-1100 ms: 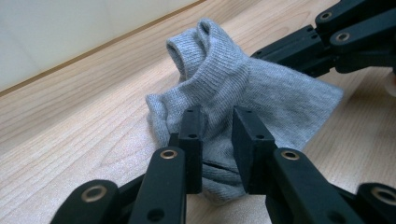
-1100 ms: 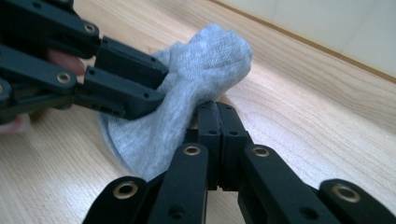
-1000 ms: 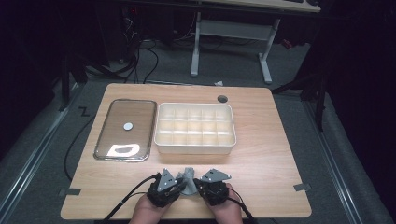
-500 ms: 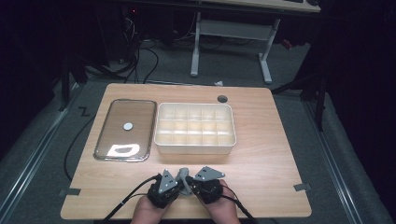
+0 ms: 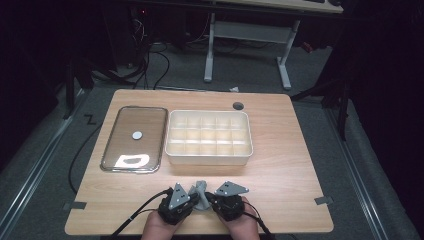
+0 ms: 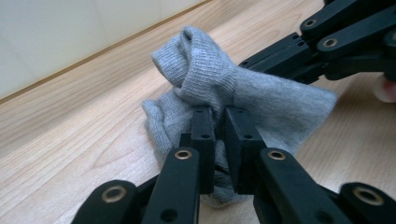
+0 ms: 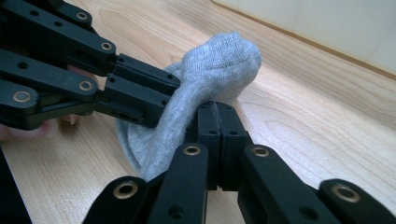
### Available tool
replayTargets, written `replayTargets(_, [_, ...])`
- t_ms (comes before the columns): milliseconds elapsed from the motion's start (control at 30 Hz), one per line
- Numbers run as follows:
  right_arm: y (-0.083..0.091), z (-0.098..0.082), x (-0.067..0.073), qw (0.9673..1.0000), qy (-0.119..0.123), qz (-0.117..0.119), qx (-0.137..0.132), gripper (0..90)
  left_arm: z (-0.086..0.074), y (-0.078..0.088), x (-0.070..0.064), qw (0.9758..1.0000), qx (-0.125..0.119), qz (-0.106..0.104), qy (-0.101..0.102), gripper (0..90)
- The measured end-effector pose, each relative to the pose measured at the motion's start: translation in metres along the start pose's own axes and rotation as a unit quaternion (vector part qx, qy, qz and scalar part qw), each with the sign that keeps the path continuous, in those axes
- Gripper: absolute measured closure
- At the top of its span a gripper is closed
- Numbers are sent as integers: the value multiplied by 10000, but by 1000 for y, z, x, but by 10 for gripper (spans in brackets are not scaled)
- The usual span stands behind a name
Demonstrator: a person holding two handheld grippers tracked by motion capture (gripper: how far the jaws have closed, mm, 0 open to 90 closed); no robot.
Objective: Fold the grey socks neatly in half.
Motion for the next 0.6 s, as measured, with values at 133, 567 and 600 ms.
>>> replayTargets(133, [1,-1,-1,10000,-40,7,9,900,11,14,-1,9994,-308,-125,72,787])
replayTargets(567, [3,-2,-1,9999,-63,76,-30,900,-6,17,28,9974,538,377,301,855])
replayTargets(600, [4,-2,0,9999,-84,84,-28,900,-7,16,24,9974,557,371,280,853])
Point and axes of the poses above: each handheld gripper's, and its own axes: y roughly backward along the jaws, z roughly out of its top, x roughly to its left, the point moved 7 cm from there along -y, roughly forward along the jaws, and after that the axes turned 14 degrees about y, right-handed, at the moved point
